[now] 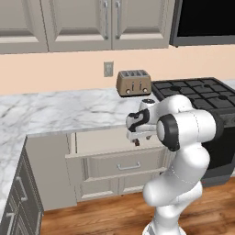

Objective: Pick up the knife from the drawer and place it on the cutting board. Then place the meat from the plate to the cutting board.

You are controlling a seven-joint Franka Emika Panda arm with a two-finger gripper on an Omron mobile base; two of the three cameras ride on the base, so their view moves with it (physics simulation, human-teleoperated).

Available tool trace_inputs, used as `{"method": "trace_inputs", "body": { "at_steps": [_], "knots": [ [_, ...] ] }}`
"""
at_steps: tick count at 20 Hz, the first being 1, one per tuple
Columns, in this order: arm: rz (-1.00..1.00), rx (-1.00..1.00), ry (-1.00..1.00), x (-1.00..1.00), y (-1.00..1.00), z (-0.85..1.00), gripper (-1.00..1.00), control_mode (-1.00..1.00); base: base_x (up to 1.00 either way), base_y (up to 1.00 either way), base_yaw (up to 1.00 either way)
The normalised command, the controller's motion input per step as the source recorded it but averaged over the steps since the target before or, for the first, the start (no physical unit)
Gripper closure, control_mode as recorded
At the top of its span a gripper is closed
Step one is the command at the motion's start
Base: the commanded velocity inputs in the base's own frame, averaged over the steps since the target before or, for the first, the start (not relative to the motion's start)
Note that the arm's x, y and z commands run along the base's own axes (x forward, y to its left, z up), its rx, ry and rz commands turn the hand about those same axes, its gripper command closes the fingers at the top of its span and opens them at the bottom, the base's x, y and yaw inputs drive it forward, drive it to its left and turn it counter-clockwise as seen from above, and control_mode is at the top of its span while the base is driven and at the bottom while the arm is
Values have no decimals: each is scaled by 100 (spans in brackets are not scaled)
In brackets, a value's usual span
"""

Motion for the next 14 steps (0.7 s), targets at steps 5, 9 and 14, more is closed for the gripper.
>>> {"method": "trace_inputs", "body": {
  "at_steps": [5, 9, 14],
  "knots": [
    [0, 0, 0, 39, 0, -25, -100, -100, 0, 0, 0],
    [0, 0, 0, 29, 0, -29, -100, -100, 0, 0, 0],
    [0, 0, 0, 4, -3, -33, -100, -100, 0, 0, 0]
  ]
}}
